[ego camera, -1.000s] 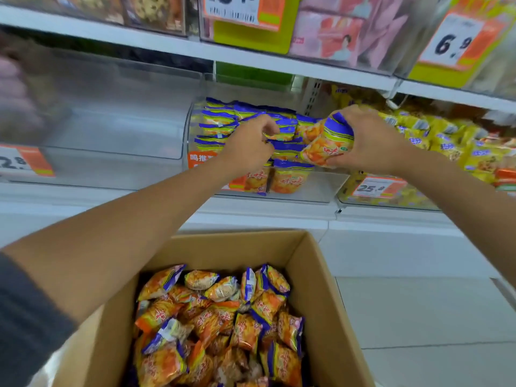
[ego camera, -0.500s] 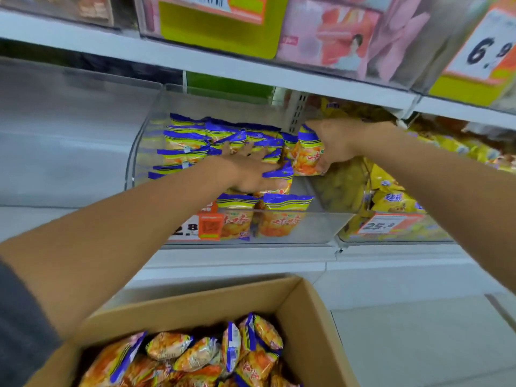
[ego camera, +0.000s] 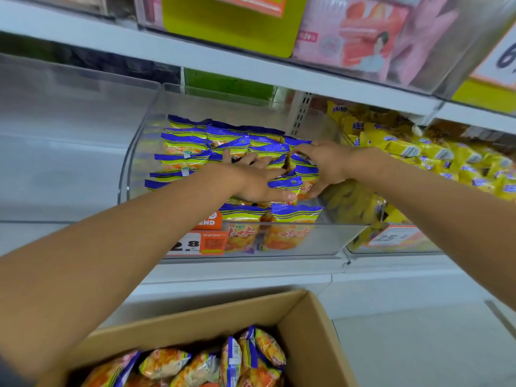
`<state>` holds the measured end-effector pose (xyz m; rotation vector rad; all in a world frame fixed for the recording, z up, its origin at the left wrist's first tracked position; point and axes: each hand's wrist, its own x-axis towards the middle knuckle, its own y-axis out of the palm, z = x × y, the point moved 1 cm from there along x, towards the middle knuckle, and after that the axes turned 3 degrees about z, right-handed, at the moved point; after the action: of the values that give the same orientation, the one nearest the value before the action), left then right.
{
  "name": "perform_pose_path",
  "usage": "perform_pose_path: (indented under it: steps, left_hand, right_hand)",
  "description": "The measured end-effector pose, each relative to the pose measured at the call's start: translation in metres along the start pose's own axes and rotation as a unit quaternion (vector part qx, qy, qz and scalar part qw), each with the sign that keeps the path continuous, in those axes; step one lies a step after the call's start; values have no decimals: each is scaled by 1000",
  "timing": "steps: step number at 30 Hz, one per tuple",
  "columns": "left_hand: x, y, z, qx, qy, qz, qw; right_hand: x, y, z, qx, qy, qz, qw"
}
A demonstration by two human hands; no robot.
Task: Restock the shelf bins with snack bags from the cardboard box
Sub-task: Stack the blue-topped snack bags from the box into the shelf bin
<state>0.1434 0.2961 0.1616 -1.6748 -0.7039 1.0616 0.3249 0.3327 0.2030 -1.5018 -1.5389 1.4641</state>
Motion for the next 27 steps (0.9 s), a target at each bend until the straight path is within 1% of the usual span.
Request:
perform_pose_path:
  steps: [3,5,9,11,13,16,19,24,27]
  left_hand:
    - [-1,0,0,0,-1,1,1000]
    - [-1,0,0,1,-1,0,1000]
    - [0,1,0,2,-1,4,1000]
    - [-1,0,-1,8,-3,4,1000]
    - [-1,0,-2,9,-4,4,1000]
    - [-2,-1,-2,12,-5,7,1000]
    - [-1,-1,-1,11,-5,9,1000]
    - [-1,0,-1,8,-7,7,1000]
    - [-3,-1,-1,6,-5,7,1000]
  right_hand:
    - [-3,-5,-1,63,6,18,998]
    - [-4,-9,-3,107,0,14,994]
    - [-1,-7,-5,89,1,-56,994]
    - [1,-1,-2,101,-5,-63,993]
    - [2,3,-1,122,-10,-53,991]
    - [-2,-1,-1,98,-14,-32,995]
    - [-9,-8,-1,44,-12,-50,998]
    - [-15,-3,3,48,-17,-21,998]
    - [-13,-5,4,30,-8,-66,997]
